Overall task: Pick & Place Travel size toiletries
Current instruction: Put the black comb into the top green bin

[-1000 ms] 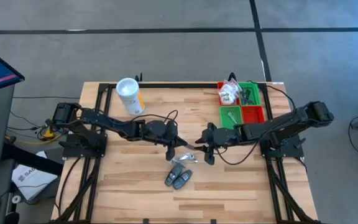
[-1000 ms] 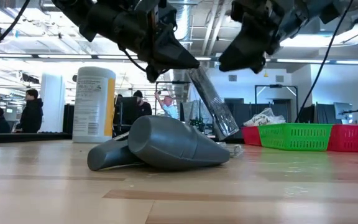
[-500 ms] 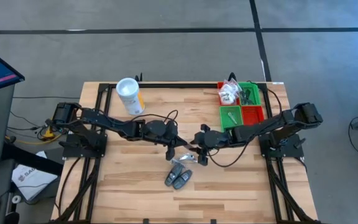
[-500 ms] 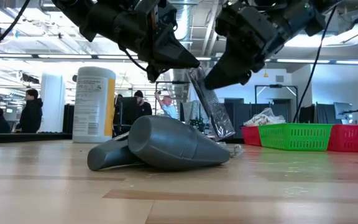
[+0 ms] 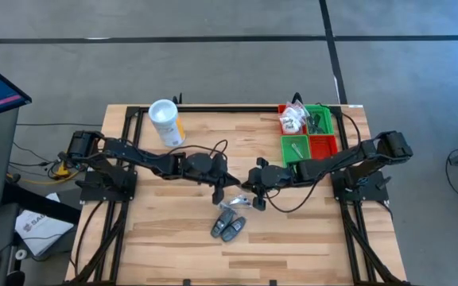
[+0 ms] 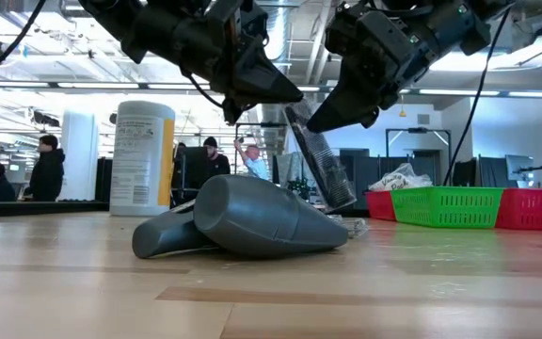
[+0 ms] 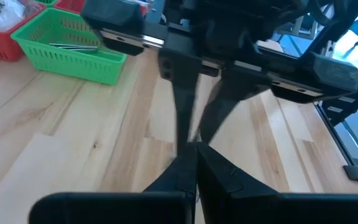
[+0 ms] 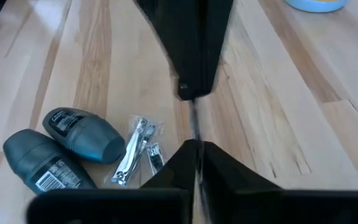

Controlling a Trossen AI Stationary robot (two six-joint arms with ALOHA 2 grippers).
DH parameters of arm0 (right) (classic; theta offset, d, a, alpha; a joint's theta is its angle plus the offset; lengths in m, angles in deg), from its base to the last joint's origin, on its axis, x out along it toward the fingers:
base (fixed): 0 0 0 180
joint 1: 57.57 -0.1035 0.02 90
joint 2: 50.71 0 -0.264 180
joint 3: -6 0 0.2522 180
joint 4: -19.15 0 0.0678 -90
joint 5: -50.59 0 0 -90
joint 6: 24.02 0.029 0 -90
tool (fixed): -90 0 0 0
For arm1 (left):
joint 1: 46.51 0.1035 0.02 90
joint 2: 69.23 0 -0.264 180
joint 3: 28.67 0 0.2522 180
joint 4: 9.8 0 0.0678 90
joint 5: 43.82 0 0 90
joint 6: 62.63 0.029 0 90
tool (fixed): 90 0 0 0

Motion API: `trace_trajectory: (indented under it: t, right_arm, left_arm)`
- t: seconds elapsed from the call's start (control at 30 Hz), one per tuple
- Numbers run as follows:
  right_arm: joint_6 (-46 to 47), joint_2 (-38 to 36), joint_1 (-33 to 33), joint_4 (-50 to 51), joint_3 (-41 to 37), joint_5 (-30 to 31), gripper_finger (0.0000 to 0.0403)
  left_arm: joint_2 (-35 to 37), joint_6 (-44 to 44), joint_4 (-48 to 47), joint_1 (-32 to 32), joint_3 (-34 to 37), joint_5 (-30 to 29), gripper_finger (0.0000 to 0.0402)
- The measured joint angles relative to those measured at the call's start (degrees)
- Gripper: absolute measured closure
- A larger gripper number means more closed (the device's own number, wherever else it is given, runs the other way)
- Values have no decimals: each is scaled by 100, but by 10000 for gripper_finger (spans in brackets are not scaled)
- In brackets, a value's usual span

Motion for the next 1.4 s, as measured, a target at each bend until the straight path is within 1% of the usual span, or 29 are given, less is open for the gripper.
trace_trajectory:
  t: [0.47,0.73,0.87,1.0,1.17,1.27,1.4]
  right_arm:
    - [7,-74,1,105,0,19,401]
    - [7,-612,35,664,-4,186,402]
    - [70,-893,41,908,-4,335,403]
    - [138,-1103,50,1149,0,529,403]
    - [300,-1301,70,1604,0,762,403]
    - [527,-1484,114,2011,0,1170,403]
    - [847,-1856,303,2696,0,1564,403]
  left_arm:
    - [-1,0,33,2,0,-30,401]
    - [23,-2,178,8,-11,-58,402]
    - [130,25,101,6,-4,-361,400]
    - [310,154,77,8,2,-448,381]
    - [599,170,-107,6,44,-693,334]
    - [691,156,-78,6,135,-704,313]
    - [678,72,-104,-3,303,-711,301]
